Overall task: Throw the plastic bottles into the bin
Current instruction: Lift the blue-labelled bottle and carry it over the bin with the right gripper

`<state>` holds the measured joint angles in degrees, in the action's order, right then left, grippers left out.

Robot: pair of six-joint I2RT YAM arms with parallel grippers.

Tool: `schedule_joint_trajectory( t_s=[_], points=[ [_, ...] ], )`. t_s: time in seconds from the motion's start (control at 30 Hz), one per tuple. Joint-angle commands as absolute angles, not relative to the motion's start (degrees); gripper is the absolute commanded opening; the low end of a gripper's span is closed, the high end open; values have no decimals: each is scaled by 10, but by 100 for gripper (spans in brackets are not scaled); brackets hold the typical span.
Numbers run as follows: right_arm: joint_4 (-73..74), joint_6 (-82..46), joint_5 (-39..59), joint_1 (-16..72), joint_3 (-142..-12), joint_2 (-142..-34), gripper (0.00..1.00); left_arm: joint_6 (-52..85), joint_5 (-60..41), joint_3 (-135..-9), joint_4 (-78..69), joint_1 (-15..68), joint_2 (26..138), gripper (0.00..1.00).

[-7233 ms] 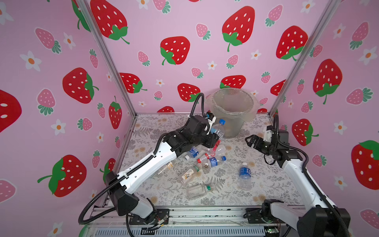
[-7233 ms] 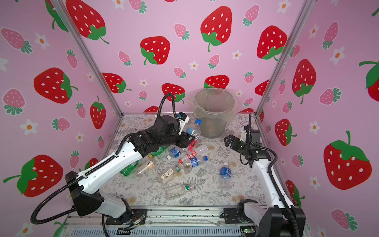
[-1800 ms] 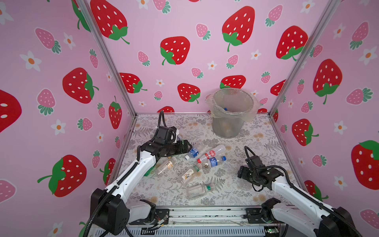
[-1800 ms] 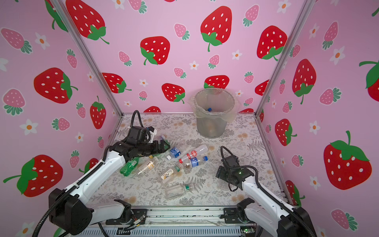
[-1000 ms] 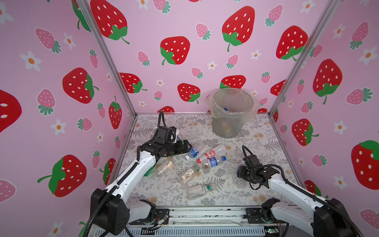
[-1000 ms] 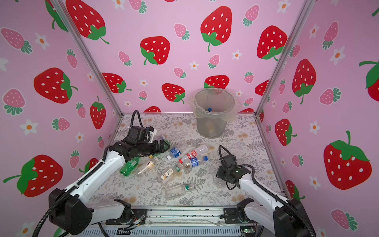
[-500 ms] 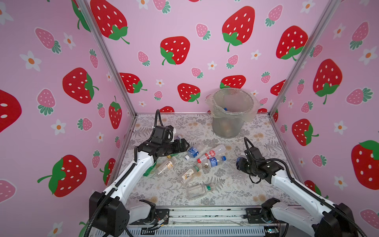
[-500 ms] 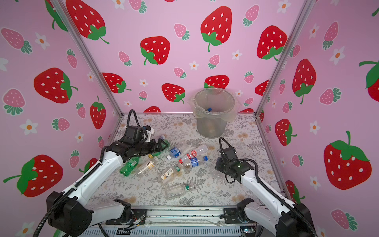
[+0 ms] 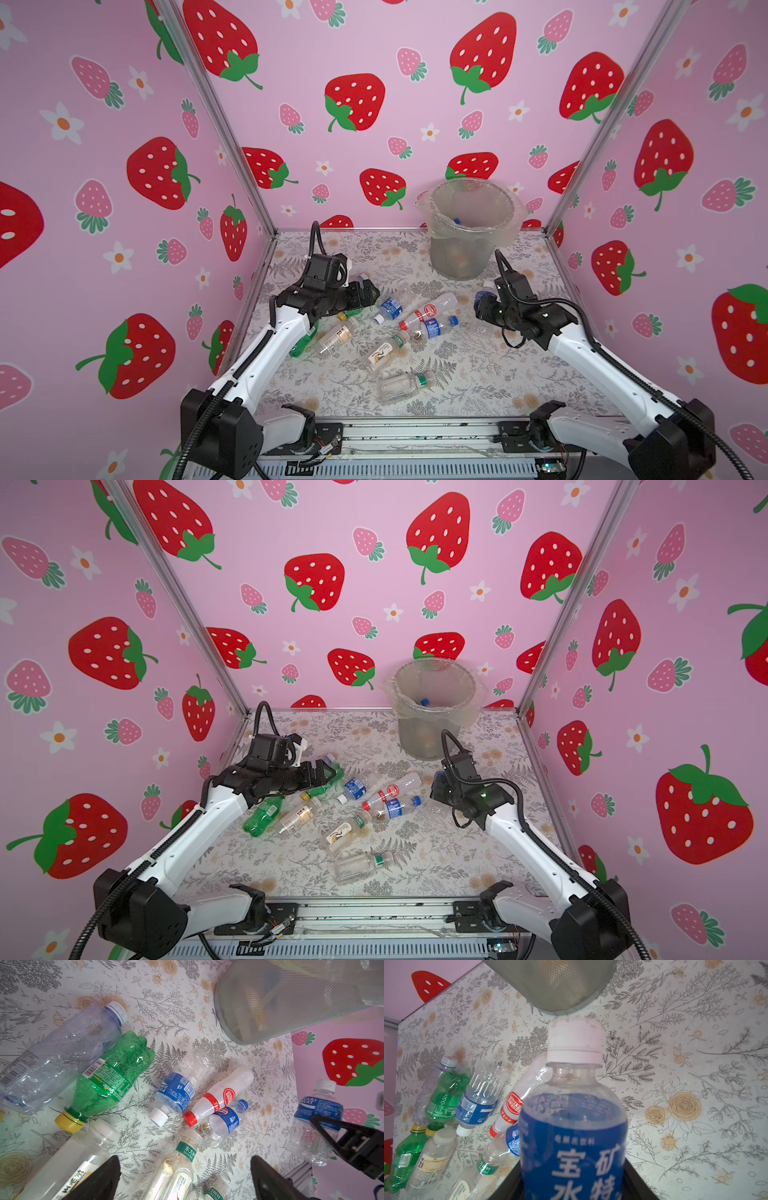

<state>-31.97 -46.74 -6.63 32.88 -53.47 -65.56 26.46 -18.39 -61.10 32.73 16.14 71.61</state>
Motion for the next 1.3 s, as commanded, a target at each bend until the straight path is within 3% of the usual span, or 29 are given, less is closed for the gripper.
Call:
schedule_joint_trajectory(
  t_s=[0.0, 1.27],
  points=[
    [-334, -446, -86, 332, -585, -674, 55, 253, -170, -636, 341, 156, 708, 99],
    [-318, -392, -82, 276, -1086, -946, 54, 258, -175, -636, 340, 152, 742, 99]
  ],
)
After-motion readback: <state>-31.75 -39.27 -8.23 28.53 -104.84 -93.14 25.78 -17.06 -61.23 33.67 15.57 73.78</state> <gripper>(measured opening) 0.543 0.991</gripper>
